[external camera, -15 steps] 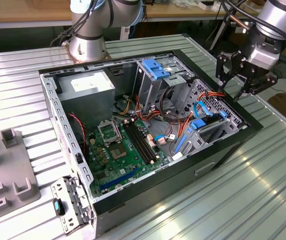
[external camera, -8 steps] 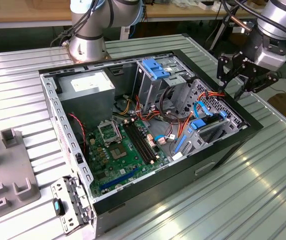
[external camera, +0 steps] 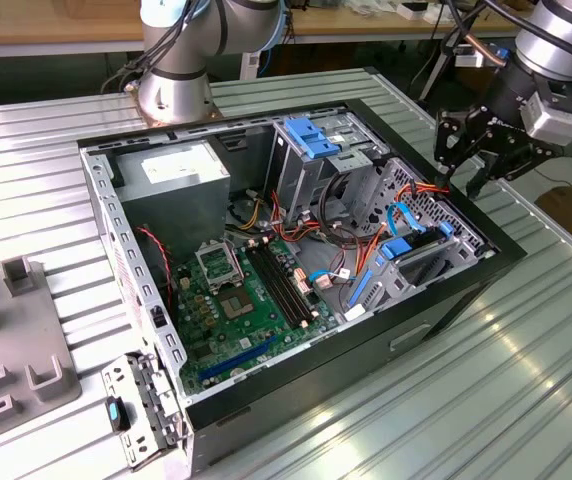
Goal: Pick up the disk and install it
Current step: 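Insert the first disk wire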
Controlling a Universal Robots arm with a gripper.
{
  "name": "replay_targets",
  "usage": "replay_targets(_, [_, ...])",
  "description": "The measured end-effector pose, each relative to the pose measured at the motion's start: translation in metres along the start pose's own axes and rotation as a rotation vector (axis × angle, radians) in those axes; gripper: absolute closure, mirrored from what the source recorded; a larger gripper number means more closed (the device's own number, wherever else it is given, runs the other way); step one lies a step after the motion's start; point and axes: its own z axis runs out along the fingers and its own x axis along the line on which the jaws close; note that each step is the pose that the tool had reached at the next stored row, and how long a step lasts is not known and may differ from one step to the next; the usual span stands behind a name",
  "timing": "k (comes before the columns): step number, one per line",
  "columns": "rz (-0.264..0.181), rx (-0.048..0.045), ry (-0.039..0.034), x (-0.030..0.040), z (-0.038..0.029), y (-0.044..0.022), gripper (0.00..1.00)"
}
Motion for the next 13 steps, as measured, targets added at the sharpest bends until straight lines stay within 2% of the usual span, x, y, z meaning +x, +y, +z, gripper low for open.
replay_targets(4, [-0.021, 0.0006, -0.0015, 0.0033, 0.0004, -0.0042, 0.51])
replay_targets(8, [-0.041, 0.0011, -0.0027, 0.0036, 0.0029, -0.0044, 0.51])
replay_targets(13, [-0.041, 0.0013, -0.0029, 0.0036, 0.003, -0.0044, 0.53])
